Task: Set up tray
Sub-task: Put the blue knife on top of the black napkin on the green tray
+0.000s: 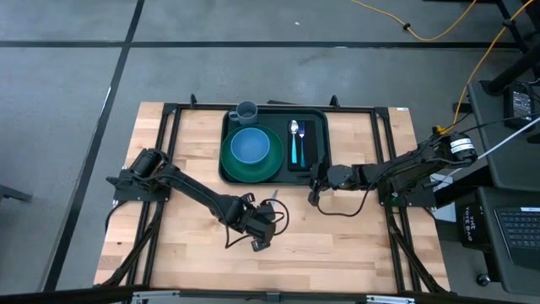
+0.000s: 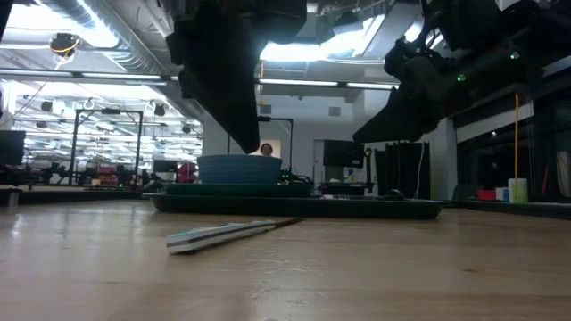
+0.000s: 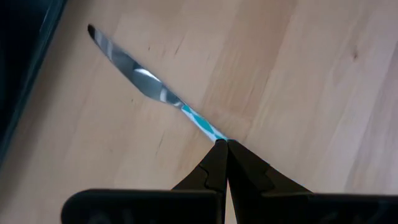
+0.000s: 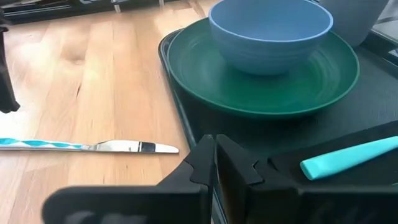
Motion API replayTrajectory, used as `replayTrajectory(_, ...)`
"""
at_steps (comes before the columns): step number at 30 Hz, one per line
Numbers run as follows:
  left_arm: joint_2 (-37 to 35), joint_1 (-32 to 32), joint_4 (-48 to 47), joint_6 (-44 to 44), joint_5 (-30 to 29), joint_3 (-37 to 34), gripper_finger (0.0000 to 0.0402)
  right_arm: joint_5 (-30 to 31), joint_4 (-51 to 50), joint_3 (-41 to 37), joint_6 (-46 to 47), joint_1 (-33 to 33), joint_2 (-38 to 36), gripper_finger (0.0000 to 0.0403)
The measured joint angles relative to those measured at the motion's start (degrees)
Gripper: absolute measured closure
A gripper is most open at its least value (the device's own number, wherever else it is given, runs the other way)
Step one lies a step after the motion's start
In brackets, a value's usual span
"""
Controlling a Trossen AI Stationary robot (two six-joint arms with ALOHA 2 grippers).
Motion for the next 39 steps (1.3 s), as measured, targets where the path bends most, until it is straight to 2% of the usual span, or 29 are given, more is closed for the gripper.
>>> replayTrajectory(5,0.0,0.0,0.4,-7.9,0.0,0.0,0.0389,0.0,-0.3,0.0,-0.9,0.0,0.0,0.0380)
replayTrajectory(11,0.0,-0.8,0.4,-15.4,0.8,0.0,0.0346,0.0,-0.4,0.0,-2.9,0.0,0.0,0.0380)
replayTrajectory(19,0.0,-3.5,2.2,-19.2,0.9,0.0,0.0274,0.0,-1.8,0.0,-2.9,0.0,0.0,0.0380)
replayTrajectory(26,-0.1,-5.3,3.7,-22.3,-2.7,-0.4,0.0225,0.0,-3.6,0.0,-2.6,0.0,0.0,0.0380)
replayTrajectory(32,-0.1,-5.4,7.1,-24.7,-3.0,-4.1,0.0202,0.0,-3.5,0.0,-2.6,0.0,0.0,0.0380)
replayTrajectory(39,0.3,-5.3,12.2,-25.2,-3.3,-7.1,0.0196,0.0,-3.5,0.0,-2.5,0.0,0.0,0.0380)
